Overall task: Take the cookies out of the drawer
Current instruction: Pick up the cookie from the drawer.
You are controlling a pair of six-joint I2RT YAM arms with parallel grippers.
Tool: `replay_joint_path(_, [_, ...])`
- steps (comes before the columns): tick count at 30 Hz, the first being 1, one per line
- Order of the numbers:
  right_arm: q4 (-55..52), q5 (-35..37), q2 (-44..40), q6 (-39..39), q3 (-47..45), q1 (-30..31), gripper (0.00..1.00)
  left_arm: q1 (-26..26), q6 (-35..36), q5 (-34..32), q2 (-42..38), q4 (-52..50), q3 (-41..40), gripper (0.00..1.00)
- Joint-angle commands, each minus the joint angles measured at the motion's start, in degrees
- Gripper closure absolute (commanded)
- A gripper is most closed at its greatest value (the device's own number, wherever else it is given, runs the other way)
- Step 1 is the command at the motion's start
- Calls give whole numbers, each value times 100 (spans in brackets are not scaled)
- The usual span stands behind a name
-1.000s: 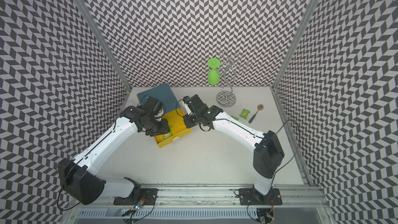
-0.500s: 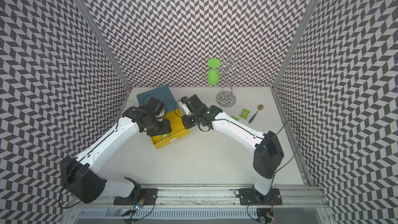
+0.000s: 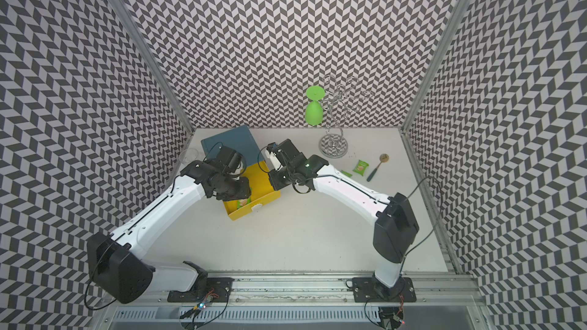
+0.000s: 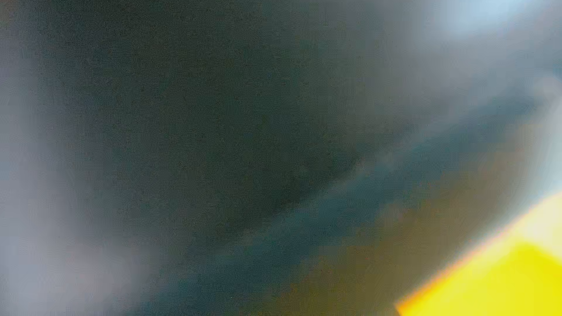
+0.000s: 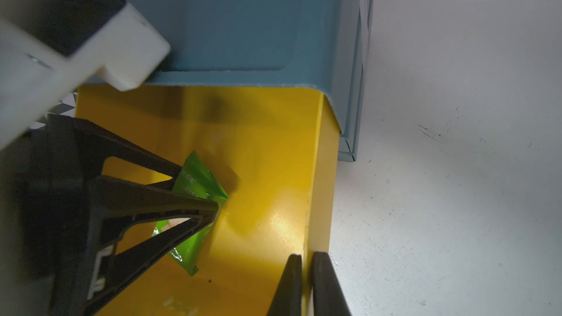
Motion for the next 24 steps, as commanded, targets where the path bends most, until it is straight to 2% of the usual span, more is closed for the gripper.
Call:
replay_joint_path(1, [245,-183,-51,-147,127,20,89,64,192,-258,193,-236,-311,61])
replay_joint_path(7, [263,-181,-52,-136,113,26,89,78,264,-261,108,-300,64,63])
replay_joint_path(18, [248,-56,-47,-137,161,23,89,74,236,334,-192,-313,848,62])
replay_joint_path(24, [245,-9,-13,-116,179,21,89,76,240,615,-282,-251,1009,61])
